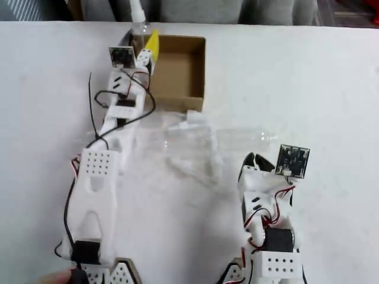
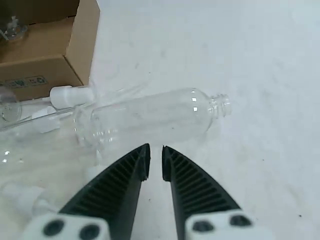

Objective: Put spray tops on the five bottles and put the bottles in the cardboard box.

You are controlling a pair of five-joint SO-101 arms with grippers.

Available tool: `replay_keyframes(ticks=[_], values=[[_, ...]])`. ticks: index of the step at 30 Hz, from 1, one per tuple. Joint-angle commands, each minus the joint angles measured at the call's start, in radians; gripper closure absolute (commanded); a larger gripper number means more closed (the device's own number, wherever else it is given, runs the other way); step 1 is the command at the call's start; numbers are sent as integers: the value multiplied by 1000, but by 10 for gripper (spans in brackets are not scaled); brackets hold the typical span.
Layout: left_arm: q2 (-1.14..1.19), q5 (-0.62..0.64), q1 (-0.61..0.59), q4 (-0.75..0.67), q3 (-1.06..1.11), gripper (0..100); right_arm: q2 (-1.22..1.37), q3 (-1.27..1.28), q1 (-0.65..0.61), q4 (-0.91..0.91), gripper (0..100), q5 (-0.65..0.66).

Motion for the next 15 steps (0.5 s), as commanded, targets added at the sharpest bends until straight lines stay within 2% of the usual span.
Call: replay_keyframes(ticks=[1, 12, 15], values=[[-1, 9, -33, -2, -97, 977, -5, 9, 8, 2, 978, 2], [45, 6, -39, -6, -153, 973, -5, 9, 8, 2, 978, 2], [38, -18, -39, 0, -153, 906, -5, 9, 8, 2, 978, 2]])
